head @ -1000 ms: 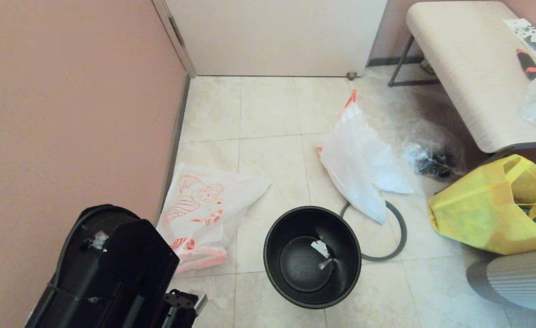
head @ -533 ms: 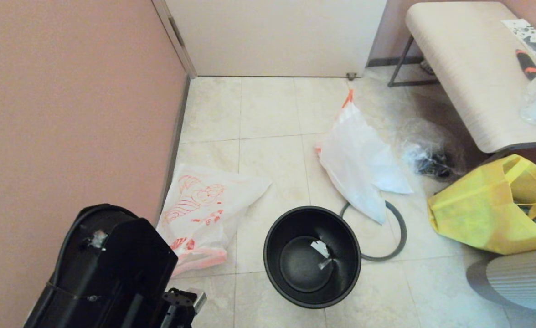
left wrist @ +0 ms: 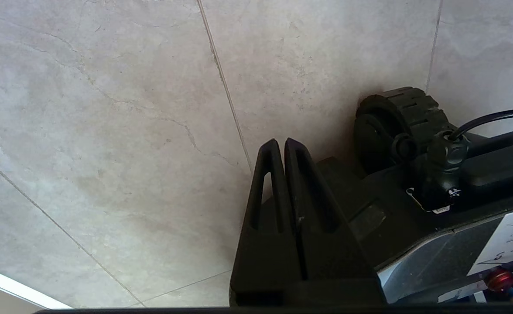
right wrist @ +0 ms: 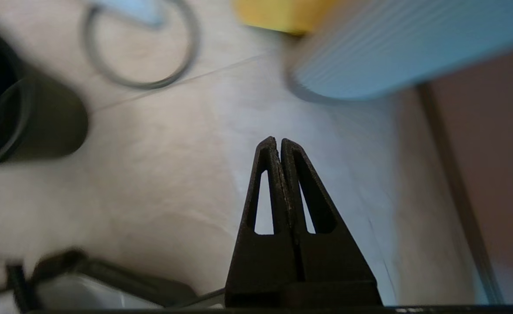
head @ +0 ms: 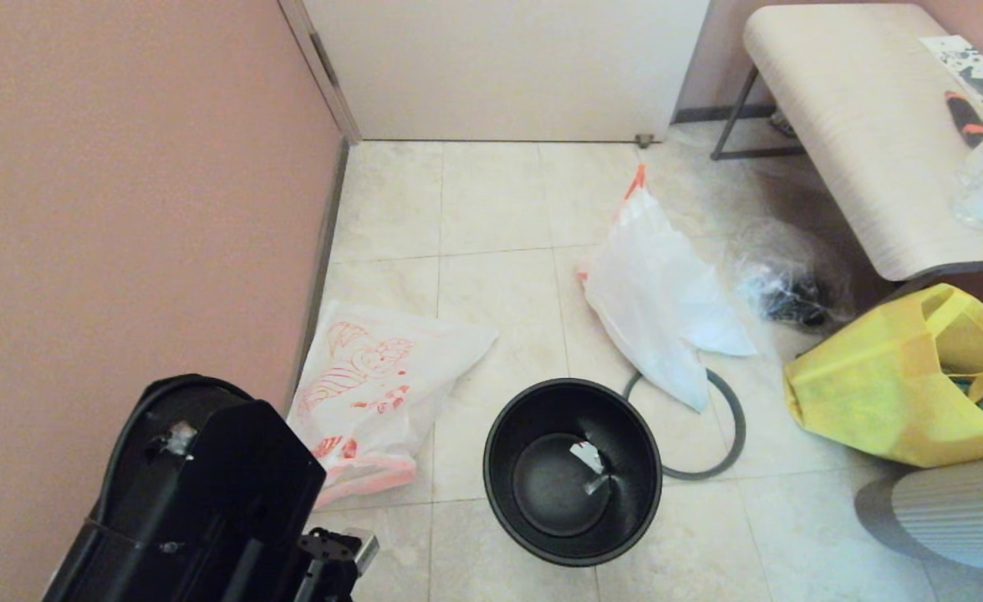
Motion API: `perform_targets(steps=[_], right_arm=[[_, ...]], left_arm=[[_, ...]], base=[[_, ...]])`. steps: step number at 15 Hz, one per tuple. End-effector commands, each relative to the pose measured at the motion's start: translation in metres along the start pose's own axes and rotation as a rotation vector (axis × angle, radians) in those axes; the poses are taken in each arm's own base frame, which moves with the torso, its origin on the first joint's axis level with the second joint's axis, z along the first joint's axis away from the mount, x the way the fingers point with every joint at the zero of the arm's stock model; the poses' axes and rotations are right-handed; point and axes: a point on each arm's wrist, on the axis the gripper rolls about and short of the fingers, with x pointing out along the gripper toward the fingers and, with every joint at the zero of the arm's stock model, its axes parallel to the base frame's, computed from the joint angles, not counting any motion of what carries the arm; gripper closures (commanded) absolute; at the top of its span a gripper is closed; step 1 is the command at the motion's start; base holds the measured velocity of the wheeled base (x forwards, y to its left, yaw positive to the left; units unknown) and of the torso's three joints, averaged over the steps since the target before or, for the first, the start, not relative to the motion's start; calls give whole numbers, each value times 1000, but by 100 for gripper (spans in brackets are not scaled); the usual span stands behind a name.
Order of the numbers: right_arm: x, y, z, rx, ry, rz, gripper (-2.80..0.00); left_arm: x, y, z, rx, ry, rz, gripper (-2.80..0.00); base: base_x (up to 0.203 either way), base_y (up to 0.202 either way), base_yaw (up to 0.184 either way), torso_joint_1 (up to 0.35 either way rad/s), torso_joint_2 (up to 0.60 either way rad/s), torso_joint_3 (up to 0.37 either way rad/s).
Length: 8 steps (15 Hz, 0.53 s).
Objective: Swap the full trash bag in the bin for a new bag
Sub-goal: Pick up a new trash bag
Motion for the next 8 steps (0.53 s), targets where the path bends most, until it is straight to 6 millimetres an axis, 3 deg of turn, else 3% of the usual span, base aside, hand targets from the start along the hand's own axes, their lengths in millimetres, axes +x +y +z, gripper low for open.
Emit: perform_targets(steps=[1,4,8], right_arm=[[-1,1,-19,-47,-64,117,0],[14,5,-41,-180,-170,217,0],[30,11,-49,-215,-290,265,0]], left_arm=[[0,0,1,-1,-10,-2,0],[0,0,1,-1,-11,-3,0],[0,0,1,-1,-11,-3,0]], base=[[0,0,0,0,0,0],[0,0,0,0,0,0],[0,0,0,0,0,0]])
